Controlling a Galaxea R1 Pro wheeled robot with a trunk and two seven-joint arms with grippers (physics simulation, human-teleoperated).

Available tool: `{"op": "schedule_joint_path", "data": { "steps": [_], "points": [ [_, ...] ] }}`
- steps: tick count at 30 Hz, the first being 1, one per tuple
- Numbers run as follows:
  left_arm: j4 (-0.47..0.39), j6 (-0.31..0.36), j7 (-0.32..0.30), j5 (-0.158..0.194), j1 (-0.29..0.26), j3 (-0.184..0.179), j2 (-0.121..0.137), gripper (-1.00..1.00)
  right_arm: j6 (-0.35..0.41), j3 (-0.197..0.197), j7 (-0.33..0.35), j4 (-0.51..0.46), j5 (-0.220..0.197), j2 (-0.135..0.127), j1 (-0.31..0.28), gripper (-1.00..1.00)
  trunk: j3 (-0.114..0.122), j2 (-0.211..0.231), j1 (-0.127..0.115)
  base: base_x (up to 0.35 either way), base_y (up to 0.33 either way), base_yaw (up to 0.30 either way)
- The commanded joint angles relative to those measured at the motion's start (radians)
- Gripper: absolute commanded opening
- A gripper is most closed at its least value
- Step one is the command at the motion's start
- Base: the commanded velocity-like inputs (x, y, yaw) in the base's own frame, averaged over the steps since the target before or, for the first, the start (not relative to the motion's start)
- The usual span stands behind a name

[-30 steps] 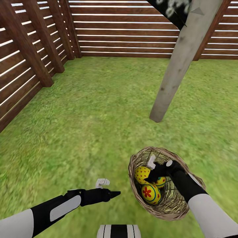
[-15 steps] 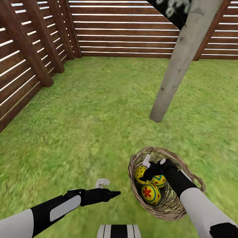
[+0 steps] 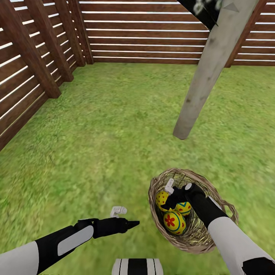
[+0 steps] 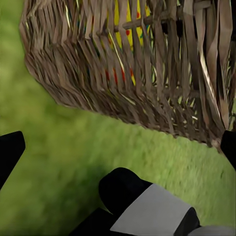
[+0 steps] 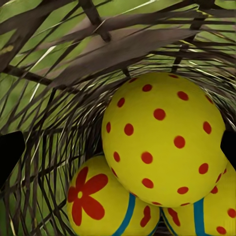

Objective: Take the three Easter eggs out of the wicker basket on the lawn in the garden, then place them on the lawn next to a single tree (choose any tree) so that all three eggs are next to the same tree and none are left in the basket.

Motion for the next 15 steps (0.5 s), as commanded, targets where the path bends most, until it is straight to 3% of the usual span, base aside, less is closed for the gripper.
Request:
{"op": "schedule_joint_path", "data": {
  "steps": [1, 15],
  "points": [
    [-0.001, 0.003, -0.001, 0.01, -0.001, -0.002, 0.001, 1.0, 0.004, 0.003, 0.004, -0.003, 0.005, -0.001, 0.0, 1.0, -0.002, 0.0, 0.0, 0.0, 0.0, 0.0],
    [-0.006, 0.003, -0.003, 0.011, -0.001, 0.001, 0.012, 1.0, 0.001, 0.0, 0.004, -0.009, 0.005, -0.001, 0.0, 1.0, -0.024, 0.0, 0.0, 0.0, 0.0, 0.0]
  ]
}}
